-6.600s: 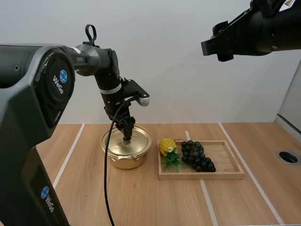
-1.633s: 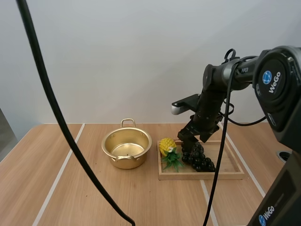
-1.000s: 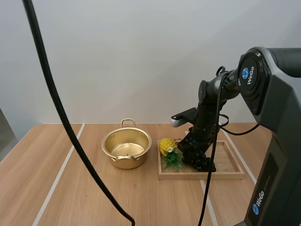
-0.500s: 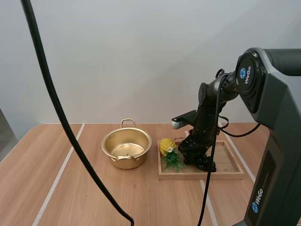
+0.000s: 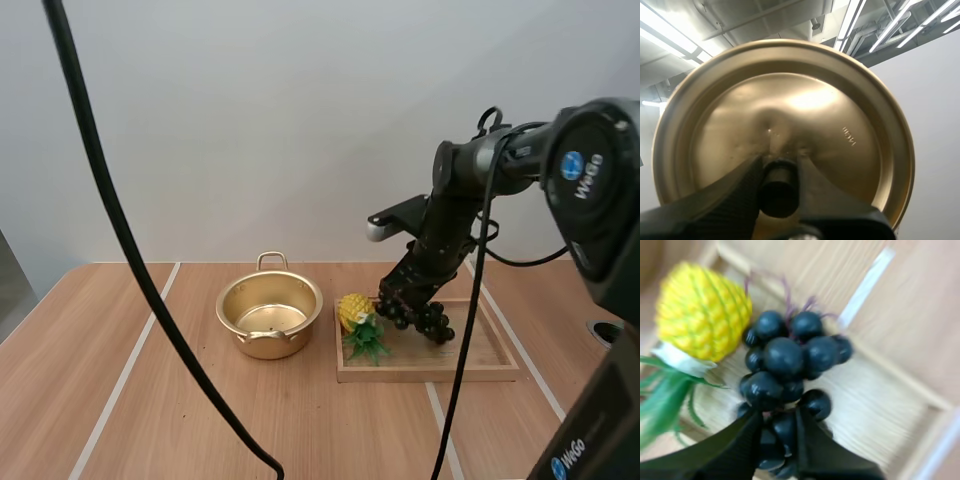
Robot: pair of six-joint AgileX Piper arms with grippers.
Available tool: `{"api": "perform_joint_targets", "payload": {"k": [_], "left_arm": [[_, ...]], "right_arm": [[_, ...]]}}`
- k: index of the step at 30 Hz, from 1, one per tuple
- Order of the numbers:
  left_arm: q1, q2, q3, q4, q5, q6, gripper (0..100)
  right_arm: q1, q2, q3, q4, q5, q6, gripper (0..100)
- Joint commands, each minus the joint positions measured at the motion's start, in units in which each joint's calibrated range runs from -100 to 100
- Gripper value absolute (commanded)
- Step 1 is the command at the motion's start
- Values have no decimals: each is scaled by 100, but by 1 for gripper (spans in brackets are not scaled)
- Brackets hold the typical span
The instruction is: Open the pot, put the grape inside, and close it
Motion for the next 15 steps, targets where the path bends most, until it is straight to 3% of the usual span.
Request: {"api": "perform_joint_targets", "payload": {"k": [1, 8, 15], "left_arm": [[5, 21, -34, -22, -249, -5, 0], [5, 21, -34, -22, -249, -5, 0], [5, 21, -34, -17, -214, -5, 0]], "right_arm": [[6, -692, -6, -9, -52, 11, 0], [6, -1824, -469, 2, 183, 2, 0], [6, -2289, -1621, 52, 1110, -14, 0]]}}
